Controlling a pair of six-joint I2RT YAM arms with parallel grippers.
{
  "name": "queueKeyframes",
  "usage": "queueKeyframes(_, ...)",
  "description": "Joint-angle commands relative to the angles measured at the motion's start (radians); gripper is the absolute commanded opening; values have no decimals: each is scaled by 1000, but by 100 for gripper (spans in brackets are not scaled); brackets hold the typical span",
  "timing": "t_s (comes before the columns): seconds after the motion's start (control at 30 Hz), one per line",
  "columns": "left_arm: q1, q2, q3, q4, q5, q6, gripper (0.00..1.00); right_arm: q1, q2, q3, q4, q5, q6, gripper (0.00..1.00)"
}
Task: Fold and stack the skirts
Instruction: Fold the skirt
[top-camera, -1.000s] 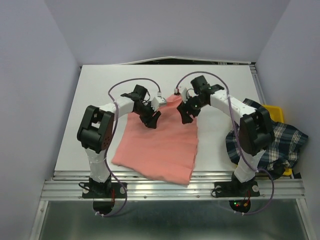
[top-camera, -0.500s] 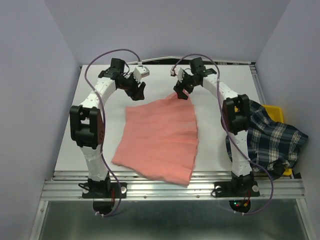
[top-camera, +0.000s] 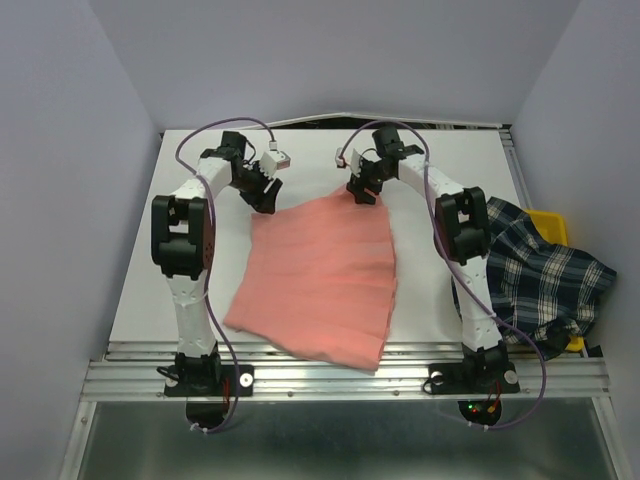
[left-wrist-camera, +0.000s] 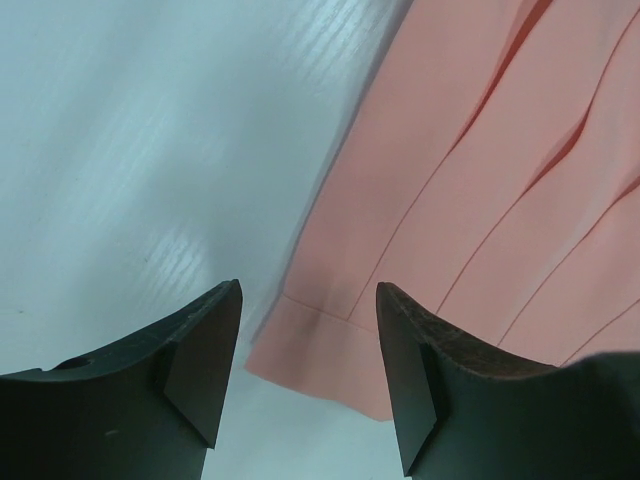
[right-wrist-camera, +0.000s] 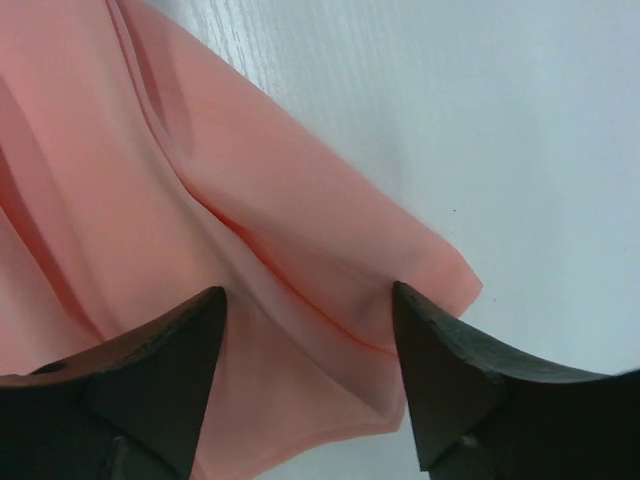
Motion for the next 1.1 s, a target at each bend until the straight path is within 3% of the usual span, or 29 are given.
queueKeyframes(0.0,-2,27,27,-1,-72,44,66,4,37,-17,59,44,-52,67)
queueKeyframes(0.27,-2,90,41,-62,-79,91,55,4,110,48,97,107,-63,50)
queueKeyframes(0.33,1,106,44,-56,-87,87,46,4,117,52,122,113,-62,43)
queueKeyframes(0.37,3,110,49,-56,-87,85,42,4,118,54,137,121,-57,39)
queueKeyframes(0.43,6,127,67,-54,-89,77,31,4,127,60,197,155,-39,19)
queueKeyframes(0.47,6,136,77,-55,-87,74,29,4,141,78,238,170,-28,4)
queueKeyframes(0.5,6,141,98,-53,-87,70,25,4,149,91,261,197,-20,1)
queueKeyframes(0.57,9,161,129,-59,-77,54,20,4,170,150,289,221,-11,1)
queueKeyframes(0.7,18,195,224,-76,-57,15,0,4,233,277,379,261,15,1)
queueKeyframes(0.9,53,173,285,39,-69,-91,0,4,265,355,585,322,58,1)
queueKeyframes(1.07,56,58,244,123,-104,-93,0,4,157,319,633,322,92,1)
